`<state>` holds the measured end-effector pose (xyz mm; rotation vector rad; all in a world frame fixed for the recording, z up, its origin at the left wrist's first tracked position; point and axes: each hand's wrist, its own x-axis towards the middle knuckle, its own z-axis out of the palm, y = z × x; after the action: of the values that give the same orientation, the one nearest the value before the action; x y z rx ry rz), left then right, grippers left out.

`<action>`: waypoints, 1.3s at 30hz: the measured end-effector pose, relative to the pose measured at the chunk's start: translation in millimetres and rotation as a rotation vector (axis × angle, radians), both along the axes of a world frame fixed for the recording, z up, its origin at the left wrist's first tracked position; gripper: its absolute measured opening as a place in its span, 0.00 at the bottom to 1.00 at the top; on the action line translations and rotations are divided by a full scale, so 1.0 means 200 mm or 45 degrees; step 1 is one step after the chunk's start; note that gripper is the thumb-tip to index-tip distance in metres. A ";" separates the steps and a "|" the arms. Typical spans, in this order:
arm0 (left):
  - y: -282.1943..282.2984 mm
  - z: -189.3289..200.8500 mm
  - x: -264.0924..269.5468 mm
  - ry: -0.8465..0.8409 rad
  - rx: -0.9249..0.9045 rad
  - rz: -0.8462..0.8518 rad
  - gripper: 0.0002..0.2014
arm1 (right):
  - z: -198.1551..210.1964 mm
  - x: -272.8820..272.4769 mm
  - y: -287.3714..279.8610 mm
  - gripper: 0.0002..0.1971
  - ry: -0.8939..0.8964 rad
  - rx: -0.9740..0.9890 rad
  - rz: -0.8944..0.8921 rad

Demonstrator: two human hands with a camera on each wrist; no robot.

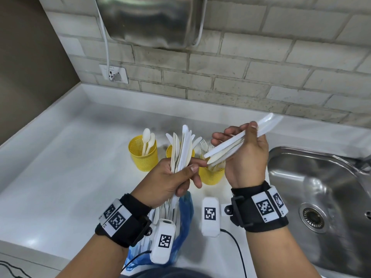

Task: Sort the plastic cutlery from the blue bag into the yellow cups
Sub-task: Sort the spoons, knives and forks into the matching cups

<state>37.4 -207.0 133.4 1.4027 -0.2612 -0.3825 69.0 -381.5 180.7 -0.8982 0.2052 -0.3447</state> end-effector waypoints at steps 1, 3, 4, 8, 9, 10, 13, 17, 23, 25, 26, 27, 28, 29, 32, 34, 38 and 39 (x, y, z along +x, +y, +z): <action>0.00 0.00 0.00 -0.009 0.008 0.004 0.13 | 0.01 0.00 -0.01 0.14 -0.023 0.030 -0.038; 0.00 0.01 0.00 -0.016 0.027 0.025 0.13 | 0.01 0.00 -0.03 0.12 -0.065 -0.005 -0.116; 0.00 0.01 0.00 -0.019 0.037 0.037 0.12 | 0.01 0.01 -0.03 0.12 -0.083 -0.067 -0.154; -0.01 0.02 0.01 -0.020 0.073 0.070 0.13 | 0.01 -0.01 -0.01 0.13 -0.145 -0.341 -0.105; -0.01 0.02 0.00 -0.014 0.065 0.063 0.13 | 0.01 -0.01 -0.01 0.13 -0.161 -0.416 -0.064; -0.01 0.02 0.00 -0.004 0.047 0.052 0.13 | 0.00 -0.02 0.00 0.13 -0.176 -0.504 -0.021; -0.02 0.02 0.00 0.049 -0.003 0.023 0.12 | -0.02 -0.03 0.01 0.08 -0.228 -0.746 0.141; -0.02 0.04 -0.01 0.075 -0.022 -0.017 0.11 | 0.02 -0.07 0.03 0.03 -0.231 -0.863 0.402; -0.01 0.06 -0.01 0.112 -0.038 -0.061 0.11 | 0.05 -0.08 0.04 0.06 -0.211 -0.808 0.508; -0.02 0.06 -0.01 0.111 -0.023 -0.080 0.14 | 0.03 -0.07 0.03 0.07 -0.218 -0.781 0.542; -0.02 0.06 -0.02 0.110 -0.013 -0.087 0.14 | 0.02 -0.07 0.03 0.07 -0.224 -0.774 0.555; -0.02 0.06 -0.02 0.116 -0.011 -0.089 0.14 | 0.02 -0.07 0.02 0.07 -0.237 -0.779 0.565; -0.02 0.06 -0.02 0.127 -0.014 -0.090 0.12 | 0.03 -0.07 0.02 0.06 -0.253 -0.797 0.570; -0.01 0.05 -0.02 0.137 -0.019 -0.095 0.11 | 0.03 -0.07 0.01 0.05 -0.267 -0.822 0.573; -0.01 0.04 -0.01 0.147 -0.007 -0.128 0.12 | 0.05 -0.07 -0.01 0.05 -0.299 -0.860 0.613; -0.01 0.04 -0.01 0.156 -0.022 -0.152 0.12 | 0.05 -0.06 -0.03 0.05 -0.305 -0.889 0.637; -0.01 0.04 -0.01 0.153 -0.033 -0.180 0.11 | 0.05 -0.06 -0.03 0.09 -0.308 -0.957 0.658; -0.01 0.04 -0.01 0.158 -0.032 -0.179 0.11 | 0.05 -0.06 -0.03 0.09 -0.312 -0.961 0.663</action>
<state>35.5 -208.3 140.4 1.3344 -0.2631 -0.5784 56.8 -388.2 190.3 -1.5919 -0.4141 -0.0291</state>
